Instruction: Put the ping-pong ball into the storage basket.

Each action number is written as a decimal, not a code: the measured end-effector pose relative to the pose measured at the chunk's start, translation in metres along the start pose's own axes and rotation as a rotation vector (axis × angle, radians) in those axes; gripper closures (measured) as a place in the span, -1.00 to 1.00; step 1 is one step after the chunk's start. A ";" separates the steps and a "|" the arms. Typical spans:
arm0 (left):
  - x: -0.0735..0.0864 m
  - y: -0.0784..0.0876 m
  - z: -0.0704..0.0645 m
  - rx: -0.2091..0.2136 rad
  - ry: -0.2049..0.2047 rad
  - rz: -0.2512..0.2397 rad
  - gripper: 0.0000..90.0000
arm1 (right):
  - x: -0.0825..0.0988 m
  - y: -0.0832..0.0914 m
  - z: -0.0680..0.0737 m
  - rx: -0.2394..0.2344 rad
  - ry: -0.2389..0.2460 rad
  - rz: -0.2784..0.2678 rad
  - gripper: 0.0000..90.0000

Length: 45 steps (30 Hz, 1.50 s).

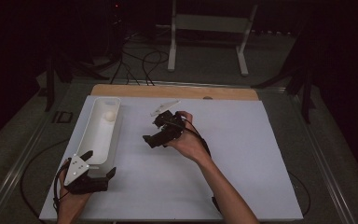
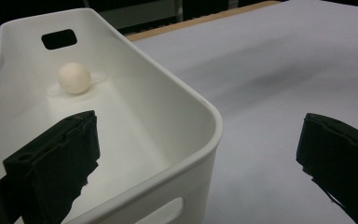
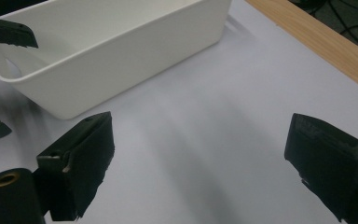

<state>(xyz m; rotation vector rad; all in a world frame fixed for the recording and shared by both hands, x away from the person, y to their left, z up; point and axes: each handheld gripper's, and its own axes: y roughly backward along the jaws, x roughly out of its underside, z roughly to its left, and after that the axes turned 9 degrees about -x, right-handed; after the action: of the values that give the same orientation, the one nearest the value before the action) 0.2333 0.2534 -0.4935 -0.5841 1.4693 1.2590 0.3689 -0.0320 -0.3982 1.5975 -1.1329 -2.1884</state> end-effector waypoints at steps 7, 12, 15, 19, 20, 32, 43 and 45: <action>0.000 0.000 0.000 0.001 0.001 0.000 -1.00 | 0.013 0.011 -0.005 0.014 -0.019 -0.008 -0.83; 0.000 0.000 0.000 0.000 0.000 0.000 -1.00 | 0.022 0.020 -0.010 0.027 -0.020 -0.030 -0.83; 0.000 0.000 0.000 0.000 0.000 -0.001 -1.00 | 0.026 0.025 -0.011 0.033 -0.029 -0.047 -0.83; 0.000 0.000 0.000 -0.001 -0.001 -0.001 -1.00 | 0.034 0.031 -0.014 0.043 -0.038 -0.054 -0.83; 0.000 0.000 0.000 -0.001 -0.001 -0.001 -1.00 | 0.037 0.032 -0.015 0.044 -0.043 -0.057 -0.83; 0.000 -0.001 0.000 -0.005 0.004 -0.001 -1.00 | 0.077 0.047 -0.027 0.051 -0.115 -0.110 -0.83; 0.000 -0.002 0.001 -0.006 0.018 -0.002 -1.00 | 0.115 0.069 -0.036 0.088 -0.176 -0.169 -0.83; 0.000 -0.002 0.002 -0.007 0.019 -0.001 -1.00 | 0.117 0.071 -0.036 0.095 -0.172 -0.170 -0.83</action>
<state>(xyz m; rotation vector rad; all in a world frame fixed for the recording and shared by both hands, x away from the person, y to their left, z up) 0.2355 0.2542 -0.4938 -0.6031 1.4803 1.2612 0.3359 -0.1637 -0.4385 1.6245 -1.2045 -2.4564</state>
